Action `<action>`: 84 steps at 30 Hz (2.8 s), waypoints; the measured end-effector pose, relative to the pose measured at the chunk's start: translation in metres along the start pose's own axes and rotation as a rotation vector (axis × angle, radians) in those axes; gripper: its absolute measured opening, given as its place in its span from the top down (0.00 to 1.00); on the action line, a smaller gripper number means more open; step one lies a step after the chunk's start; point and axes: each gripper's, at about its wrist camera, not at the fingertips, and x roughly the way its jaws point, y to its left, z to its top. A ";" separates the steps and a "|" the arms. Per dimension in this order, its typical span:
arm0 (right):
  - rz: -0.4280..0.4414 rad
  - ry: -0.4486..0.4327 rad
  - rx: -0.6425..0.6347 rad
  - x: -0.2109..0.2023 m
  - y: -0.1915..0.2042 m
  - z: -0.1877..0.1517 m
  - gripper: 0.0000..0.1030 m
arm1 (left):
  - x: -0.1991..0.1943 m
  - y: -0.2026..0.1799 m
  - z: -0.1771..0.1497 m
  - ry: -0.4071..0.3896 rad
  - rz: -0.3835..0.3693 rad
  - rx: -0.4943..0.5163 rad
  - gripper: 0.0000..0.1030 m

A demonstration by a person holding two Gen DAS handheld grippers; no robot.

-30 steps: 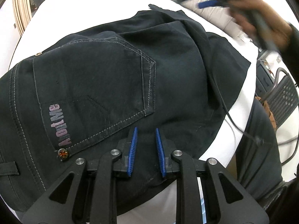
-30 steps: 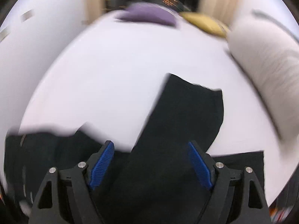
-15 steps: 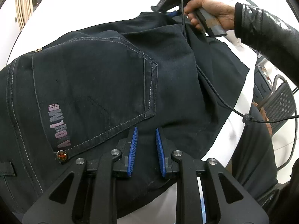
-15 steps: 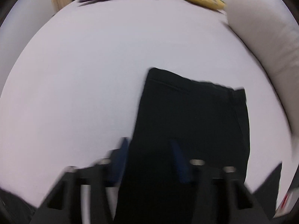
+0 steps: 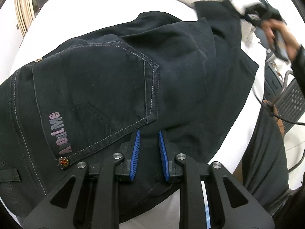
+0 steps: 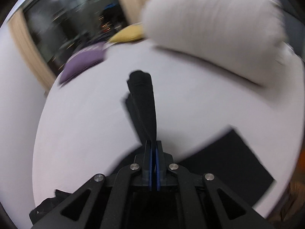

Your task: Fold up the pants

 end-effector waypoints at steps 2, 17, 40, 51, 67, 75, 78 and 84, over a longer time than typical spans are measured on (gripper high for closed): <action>-0.059 0.017 0.090 0.001 -0.043 -0.014 0.97 | 0.002 -0.005 0.000 0.001 0.005 -0.010 0.81; 0.233 0.046 0.501 0.003 -0.141 -0.095 0.65 | 0.004 -0.024 0.008 0.040 0.075 -0.002 0.81; 0.118 0.022 0.647 0.010 -0.203 -0.096 0.97 | 0.005 -0.028 0.012 0.058 0.095 0.002 0.81; 0.130 0.000 0.646 0.011 -0.217 -0.087 0.96 | 0.002 -0.028 0.011 0.058 0.099 0.001 0.80; 0.000 0.016 0.494 -0.025 -0.198 -0.082 0.68 | -0.006 -0.019 0.003 0.037 0.076 -0.013 0.81; 0.524 0.290 0.253 -0.053 -0.057 -0.170 0.68 | -0.011 -0.014 -0.007 0.013 0.053 -0.030 0.81; 0.622 0.424 0.251 -0.042 -0.015 -0.206 0.68 | -0.013 -0.013 -0.009 0.010 0.049 -0.032 0.81; 0.642 0.540 0.272 -0.026 0.013 -0.232 0.58 | -0.021 -0.002 -0.019 -0.004 0.024 -0.047 0.81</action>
